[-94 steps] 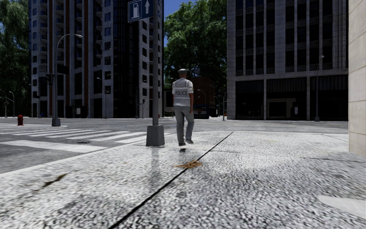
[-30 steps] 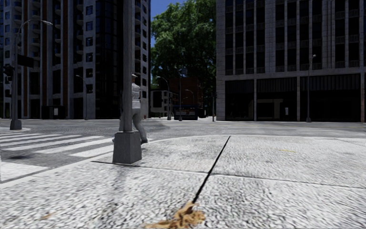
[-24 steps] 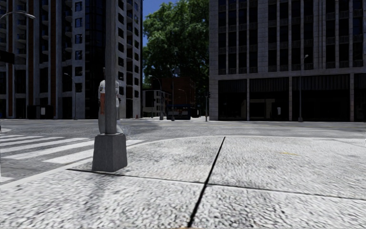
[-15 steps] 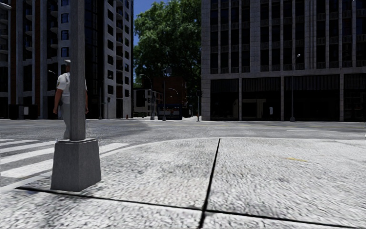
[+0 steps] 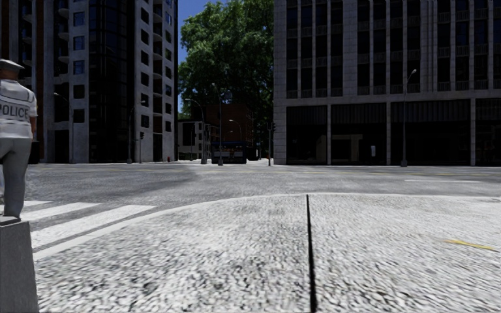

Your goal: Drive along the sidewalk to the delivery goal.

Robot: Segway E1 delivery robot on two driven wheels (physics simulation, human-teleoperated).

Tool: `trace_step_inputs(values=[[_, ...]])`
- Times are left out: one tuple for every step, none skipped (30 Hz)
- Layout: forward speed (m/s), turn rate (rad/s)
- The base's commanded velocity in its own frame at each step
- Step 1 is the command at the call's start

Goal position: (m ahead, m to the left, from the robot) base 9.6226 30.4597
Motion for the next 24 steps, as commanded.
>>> trace_step_inputs(values=[[2.0,0.15],[2.0,0.18],[2.0,0.29],[2.0,0.29],[2.0,0.39],[2.0,0.5],[2.0,0.55],[1.96,0.56],[1.96,0.56],[1.7,0.56],[1.56,0.56],[1.51,0.59],[1.5,0.65],[1.5,0.65],[1.5,0.67],[1.5,0.67],[1.5,0.67],[1.5,0.67],[1.5,0.67],[1.5,0.67],[1.5,0.67],[1.49,0.67],[1.49,0.68],[1.49,0.68]])
